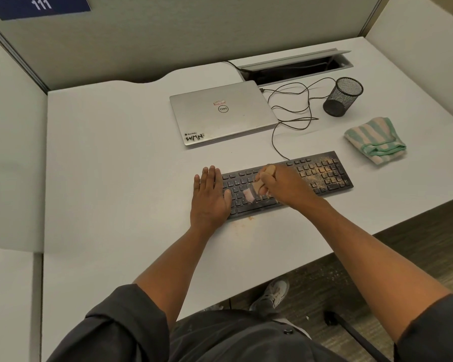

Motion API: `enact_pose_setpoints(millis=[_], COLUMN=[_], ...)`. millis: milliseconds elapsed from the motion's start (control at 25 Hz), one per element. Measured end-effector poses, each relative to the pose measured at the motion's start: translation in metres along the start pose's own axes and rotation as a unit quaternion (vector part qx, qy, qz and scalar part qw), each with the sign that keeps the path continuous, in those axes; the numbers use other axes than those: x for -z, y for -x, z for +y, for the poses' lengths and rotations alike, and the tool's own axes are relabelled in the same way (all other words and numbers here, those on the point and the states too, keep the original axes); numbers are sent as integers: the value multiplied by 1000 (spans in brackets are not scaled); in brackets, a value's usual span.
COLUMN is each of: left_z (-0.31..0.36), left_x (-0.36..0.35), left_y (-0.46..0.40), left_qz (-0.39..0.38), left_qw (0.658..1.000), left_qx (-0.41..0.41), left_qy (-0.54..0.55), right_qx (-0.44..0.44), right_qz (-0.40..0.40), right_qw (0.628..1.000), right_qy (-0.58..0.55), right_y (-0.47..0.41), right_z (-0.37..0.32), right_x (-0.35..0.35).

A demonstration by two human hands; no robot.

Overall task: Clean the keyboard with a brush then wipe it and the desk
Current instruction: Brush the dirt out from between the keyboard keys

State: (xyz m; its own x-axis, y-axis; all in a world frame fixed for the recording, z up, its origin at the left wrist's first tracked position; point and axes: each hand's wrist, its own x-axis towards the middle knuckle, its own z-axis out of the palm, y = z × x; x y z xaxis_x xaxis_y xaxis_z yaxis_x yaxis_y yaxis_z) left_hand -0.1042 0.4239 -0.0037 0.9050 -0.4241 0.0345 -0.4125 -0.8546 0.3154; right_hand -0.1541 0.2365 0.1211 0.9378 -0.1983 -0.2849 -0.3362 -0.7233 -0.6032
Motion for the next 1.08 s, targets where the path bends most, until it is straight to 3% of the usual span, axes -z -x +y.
enact_pose_setpoints(millis=[120,240,320,560,680,760,920,1080], left_z=[0,0,0,0,-1,-1,-1,0], left_x=[0,1,1,-1,-1,-1,0,0], left_y=[-1,-1,0,-1,-1,-1,-1,0], left_qz=[-2,-1,-3,-4,-3,-2,-2,-2], left_qw=[1000,1000,1000,1000,1000,1000,1000,1000], left_qx=[3,2,1,2,2,1,3,4], left_qy=[-3,0,-1,-1,-3,-3,0,3], right_qx=[-11,-30,-38,-22,-16,14,36,58], right_qz=[90,65,20,87,-8,-58,-20,-31], right_qw=[992,992,986,996,993,994,999,994], right_qy=[90,-106,-162,10,-119,-96,-20,-89], right_y=[-1,-3,-2,-11,-7,-2,-4,6], right_z=[1,-5,-5,-7,-15,-9,9,11], right_x=[7,5,0,16,15,15,27,17])
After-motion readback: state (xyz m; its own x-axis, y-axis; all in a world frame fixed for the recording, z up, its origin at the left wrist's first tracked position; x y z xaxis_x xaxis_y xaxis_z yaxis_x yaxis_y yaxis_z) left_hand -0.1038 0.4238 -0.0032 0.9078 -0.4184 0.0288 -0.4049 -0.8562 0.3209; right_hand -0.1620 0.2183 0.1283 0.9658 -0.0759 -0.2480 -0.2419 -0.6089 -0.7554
